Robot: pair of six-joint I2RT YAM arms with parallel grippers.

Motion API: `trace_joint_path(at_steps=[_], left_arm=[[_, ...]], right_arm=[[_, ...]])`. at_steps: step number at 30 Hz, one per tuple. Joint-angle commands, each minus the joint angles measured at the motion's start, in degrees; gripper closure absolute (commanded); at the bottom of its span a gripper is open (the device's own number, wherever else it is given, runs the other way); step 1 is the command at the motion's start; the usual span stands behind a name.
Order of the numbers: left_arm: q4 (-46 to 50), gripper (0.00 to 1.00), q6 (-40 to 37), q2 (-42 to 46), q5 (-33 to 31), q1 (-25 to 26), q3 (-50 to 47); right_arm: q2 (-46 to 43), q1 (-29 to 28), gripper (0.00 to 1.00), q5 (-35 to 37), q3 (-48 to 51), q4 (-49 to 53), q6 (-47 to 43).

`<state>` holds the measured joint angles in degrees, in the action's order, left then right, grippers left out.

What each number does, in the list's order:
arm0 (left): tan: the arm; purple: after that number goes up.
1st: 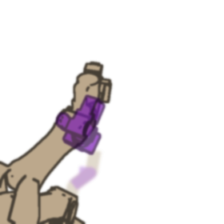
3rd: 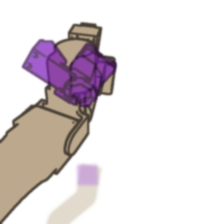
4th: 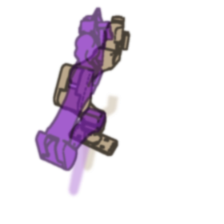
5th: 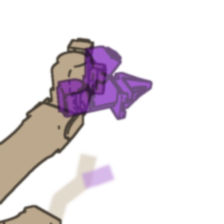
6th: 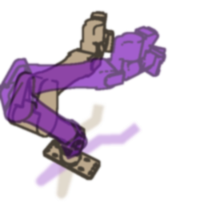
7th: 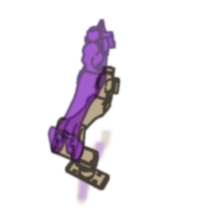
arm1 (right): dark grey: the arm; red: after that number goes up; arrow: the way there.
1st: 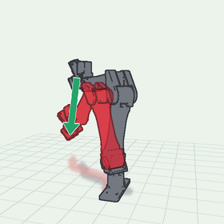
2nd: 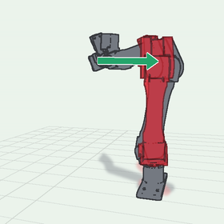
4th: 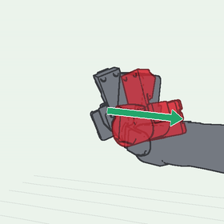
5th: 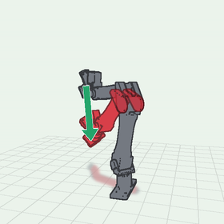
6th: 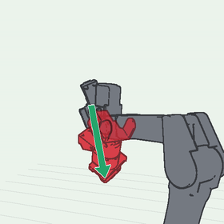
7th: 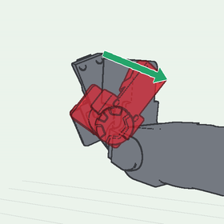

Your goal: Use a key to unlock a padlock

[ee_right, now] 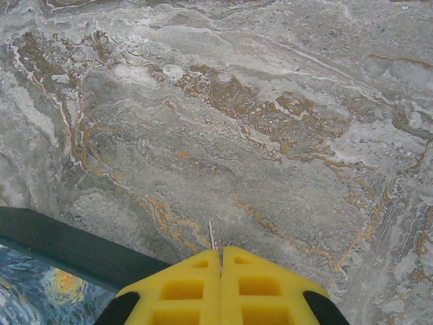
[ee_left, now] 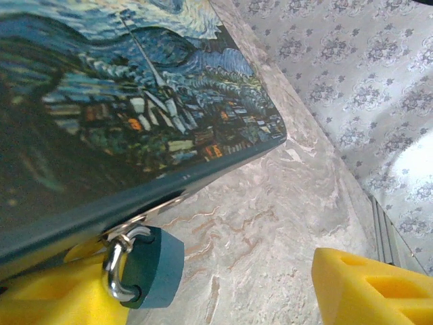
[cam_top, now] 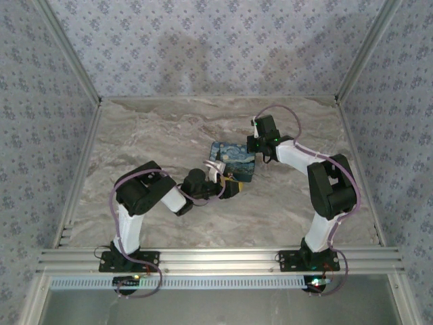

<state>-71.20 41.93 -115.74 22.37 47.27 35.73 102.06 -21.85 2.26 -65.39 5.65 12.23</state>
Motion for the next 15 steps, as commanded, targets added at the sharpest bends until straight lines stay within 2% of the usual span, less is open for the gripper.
trace_joint_path(at_steps=[1,9,15], left_arm=[[-0.25,0.3,0.27,-1.17,-1.46,1.29,-1.24],[-1.18,0.36,1.05,0.27,-3.51,1.56,-3.0],[-5.49,0.37,2.52,1.36,-4.34,1.68,-6.46]], right_arm=[[0.68,-1.27,1.0,-2.26,1.69,4.02,0.82],[0.33,-1.27,1.0,-2.23,1.83,4.09,0.77],[0.16,-1.11,1.0,-2.24,2.1,3.76,0.84]])
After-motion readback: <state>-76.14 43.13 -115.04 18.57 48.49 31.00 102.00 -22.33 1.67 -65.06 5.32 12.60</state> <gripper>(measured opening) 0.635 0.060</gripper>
